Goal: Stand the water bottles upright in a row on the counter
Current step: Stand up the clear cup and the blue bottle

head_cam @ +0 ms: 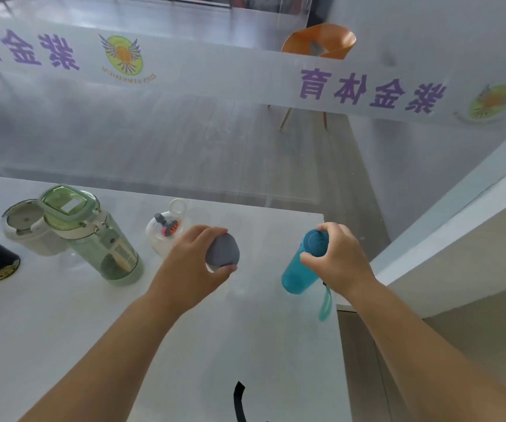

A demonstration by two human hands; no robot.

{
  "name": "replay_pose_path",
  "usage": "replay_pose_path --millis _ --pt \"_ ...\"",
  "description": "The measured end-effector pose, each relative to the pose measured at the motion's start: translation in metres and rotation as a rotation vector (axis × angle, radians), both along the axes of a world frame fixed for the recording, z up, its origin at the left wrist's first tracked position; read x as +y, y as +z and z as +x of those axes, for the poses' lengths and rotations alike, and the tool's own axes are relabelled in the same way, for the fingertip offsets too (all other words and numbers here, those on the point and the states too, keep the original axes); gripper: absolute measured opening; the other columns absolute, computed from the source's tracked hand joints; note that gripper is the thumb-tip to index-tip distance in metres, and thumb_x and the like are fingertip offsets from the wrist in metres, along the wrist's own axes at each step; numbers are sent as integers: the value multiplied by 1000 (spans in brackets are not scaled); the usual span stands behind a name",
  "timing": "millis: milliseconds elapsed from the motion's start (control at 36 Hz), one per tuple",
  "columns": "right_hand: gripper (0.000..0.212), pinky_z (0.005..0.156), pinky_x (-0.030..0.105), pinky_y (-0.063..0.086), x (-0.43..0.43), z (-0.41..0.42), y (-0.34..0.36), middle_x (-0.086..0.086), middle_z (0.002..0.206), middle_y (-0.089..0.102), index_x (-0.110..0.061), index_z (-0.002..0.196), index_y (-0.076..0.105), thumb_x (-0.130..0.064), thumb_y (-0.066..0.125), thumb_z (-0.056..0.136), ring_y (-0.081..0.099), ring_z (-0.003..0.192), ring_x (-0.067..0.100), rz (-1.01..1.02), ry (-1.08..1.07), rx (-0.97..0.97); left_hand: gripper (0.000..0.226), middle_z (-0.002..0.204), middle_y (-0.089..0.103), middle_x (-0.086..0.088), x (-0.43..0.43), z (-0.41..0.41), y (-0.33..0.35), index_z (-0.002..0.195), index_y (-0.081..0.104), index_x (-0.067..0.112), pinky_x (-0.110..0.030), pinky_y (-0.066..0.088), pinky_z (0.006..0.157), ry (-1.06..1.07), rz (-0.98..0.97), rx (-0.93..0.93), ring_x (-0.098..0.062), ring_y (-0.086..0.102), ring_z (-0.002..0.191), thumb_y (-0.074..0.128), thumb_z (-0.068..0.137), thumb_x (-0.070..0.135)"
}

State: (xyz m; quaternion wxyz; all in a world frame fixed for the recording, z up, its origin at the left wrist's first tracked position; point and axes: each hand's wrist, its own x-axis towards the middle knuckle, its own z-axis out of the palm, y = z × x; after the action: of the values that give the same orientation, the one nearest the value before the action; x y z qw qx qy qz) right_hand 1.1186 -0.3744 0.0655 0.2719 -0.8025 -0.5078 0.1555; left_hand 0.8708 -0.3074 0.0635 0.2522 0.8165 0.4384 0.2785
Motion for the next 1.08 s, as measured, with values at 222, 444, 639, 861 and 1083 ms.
replay_pose_path --millis 222,444,639,861,1083 --pt "50 87 34 49 13 4 2 3 113 51 -12 118 52 -24 71 73 50 101 19 -72 235 -71 60 119 50 10 5 4 2 125 50 27 -22 46 87 -96 -82 51 -9 49 102 76 72 35" --pt "56 90 36 52 17 12 2 0 118 49 -19 124 44 -37 69 77 49 104 16 -152 308 -77 65 114 53 13 3 6 -4 130 41 37 -27 53 80 -84 -158 40 -8 59 90 71 73 46" --pt "59 91 34 52 16 11 1 1 121 47 -20 127 41 -40 68 78 49 105 17 -177 310 -75 58 111 56 10 1 2 -4 121 43 36 -30 54 79 -54 -156 38 -6 60 88 74 72 40" --pt "58 92 38 52 14 9 0 2 122 46 -21 126 41 -42 67 79 49 107 19 -188 290 -69 56 108 55 16 -8 -5 -6 114 43 37 -31 54 78 -10 -187 12 -2 60 90 73 68 51" --pt "61 96 38 50 12 5 1 4 127 45 -19 131 39 -42 65 81 47 111 20 -198 270 -98 59 109 55 14 -11 -6 -2 119 44 36 -35 55 79 -8 -193 49 -1 58 88 72 69 51"
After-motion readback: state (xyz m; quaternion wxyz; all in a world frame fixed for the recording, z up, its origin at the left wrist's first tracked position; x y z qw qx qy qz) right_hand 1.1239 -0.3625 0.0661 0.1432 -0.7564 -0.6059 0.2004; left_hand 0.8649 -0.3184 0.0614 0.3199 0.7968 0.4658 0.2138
